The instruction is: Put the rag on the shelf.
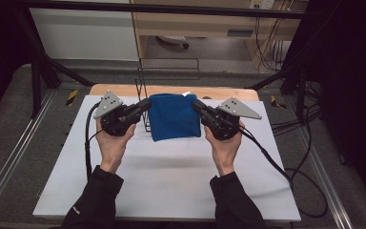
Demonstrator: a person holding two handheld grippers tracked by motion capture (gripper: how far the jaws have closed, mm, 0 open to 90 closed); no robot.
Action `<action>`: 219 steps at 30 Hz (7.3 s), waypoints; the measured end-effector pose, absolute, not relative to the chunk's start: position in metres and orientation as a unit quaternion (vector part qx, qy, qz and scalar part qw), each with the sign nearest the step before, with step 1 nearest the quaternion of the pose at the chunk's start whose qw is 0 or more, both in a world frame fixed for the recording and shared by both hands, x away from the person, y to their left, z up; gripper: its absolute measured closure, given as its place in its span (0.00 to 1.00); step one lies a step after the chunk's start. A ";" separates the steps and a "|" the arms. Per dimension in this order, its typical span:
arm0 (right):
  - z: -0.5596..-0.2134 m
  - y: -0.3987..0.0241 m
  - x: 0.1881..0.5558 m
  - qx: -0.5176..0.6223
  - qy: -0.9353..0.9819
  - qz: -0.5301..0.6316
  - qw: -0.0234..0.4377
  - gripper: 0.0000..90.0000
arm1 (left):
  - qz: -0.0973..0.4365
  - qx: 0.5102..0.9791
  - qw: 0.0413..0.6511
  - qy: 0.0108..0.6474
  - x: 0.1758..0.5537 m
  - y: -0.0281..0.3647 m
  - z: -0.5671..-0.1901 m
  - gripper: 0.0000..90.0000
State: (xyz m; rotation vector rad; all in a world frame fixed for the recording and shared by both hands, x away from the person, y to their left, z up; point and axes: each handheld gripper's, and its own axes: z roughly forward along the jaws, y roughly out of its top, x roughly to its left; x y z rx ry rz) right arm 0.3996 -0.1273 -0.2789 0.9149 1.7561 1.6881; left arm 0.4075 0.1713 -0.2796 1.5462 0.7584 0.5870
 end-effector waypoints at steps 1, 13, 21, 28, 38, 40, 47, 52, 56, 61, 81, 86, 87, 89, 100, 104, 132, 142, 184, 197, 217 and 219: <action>-0.277 -0.126 0.400 0.337 0.650 0.625 0.269 0.97 | 0.256 0.670 0.615 0.328 0.408 0.172 -0.279 0.97; -0.253 -0.118 0.407 0.321 0.644 0.630 0.292 0.97 | 0.275 0.654 0.628 0.321 0.416 0.177 -0.255 0.97; -0.237 -0.114 0.413 0.317 0.636 0.636 0.302 0.97 | 0.288 0.646 0.632 0.318 0.423 0.179 -0.236 0.97; -0.224 -0.111 0.417 0.312 0.629 0.640 0.311 0.97 | 0.298 0.638 0.636 0.315 0.429 0.181 -0.224 0.97; -0.205 -0.107 0.427 0.307 0.625 0.642 0.322 0.97 | 0.307 0.630 0.639 0.316 0.442 0.181 -0.204 0.97; -0.202 -0.107 0.430 0.308 0.623 0.642 0.324 0.97 | 0.306 0.629 0.641 0.316 0.444 0.180 -0.200 0.97; -0.191 -0.107 0.435 0.306 0.619 0.643 0.332 0.97 | 0.311 0.624 0.646 0.310 0.448 0.178 -0.187 0.97; -0.184 -0.108 0.440 0.305 0.615 0.644 0.339 0.97 | 0.317 0.623 0.646 0.305 0.452 0.175 -0.178 0.97; -0.177 -0.108 0.445 0.307 0.610 0.646 0.341 0.97 | 0.319 0.619 0.650 0.306 0.459 0.175 -0.170 0.97; -0.169 -0.108 0.452 0.307 0.605 0.648 0.346 0.97 | 0.324 0.617 0.650 0.302 0.465 0.173 -0.161 0.97; -0.163 -0.107 0.494 0.315 0.607 0.635 0.360 0.97 | 0.330 0.614 0.646 0.312 0.508 0.165 -0.152 0.97; -0.163 -0.108 0.505 0.315 0.609 0.633 0.360 0.97 | 0.322 0.610 0.652 0.315 0.522 0.168 -0.157 0.97; -0.162 -0.108 0.507 0.314 0.609 0.633 0.360 0.97 | 0.322 0.610 0.651 0.316 0.525 0.168 -0.158 0.97; -0.163 -0.107 0.510 0.312 0.612 0.628 0.365 0.97 | 0.326 0.614 0.645 0.319 0.529 0.167 -0.161 0.97; -0.178 -0.101 0.522 0.320 0.622 0.619 0.358 0.97 | 0.323 0.623 0.633 0.328 0.541 0.171 -0.178 0.97; -0.189 -0.103 0.521 0.323 0.626 0.617 0.352 0.97 | 0.321 0.633 0.628 0.318 0.538 0.171 -0.186 0.97; -0.231 -0.119 0.480 0.293 0.664 0.612 0.314 0.96 | 0.291 0.697 0.612 0.237 0.486 0.181 -0.228 0.97; -0.247 -0.122 0.475 0.282 0.677 0.605 0.309 0.94 | 0.257 0.726 0.593 0.234 0.473 0.181 -0.242 0.96; -0.270 -0.116 0.475 0.318 0.749 0.538 0.220 1.00 | 0.222 0.748 0.559 0.281 0.452 0.185 -0.253 0.74; -0.288 -0.123 0.482 0.329 0.745 0.538 0.219 0.96 | 0.199 0.759 0.518 0.341 0.483 0.172 -0.290 1.00; -0.285 -0.166 0.438 0.341 0.745 0.546 0.175 0.30 | 0.194 0.783 0.474 0.353 0.442 0.213 -0.316 0.49; -0.289 -0.172 0.435 0.345 0.745 0.543 0.175 0.25 | 0.193 0.786 0.466 0.359 0.439 0.218 -0.325 0.43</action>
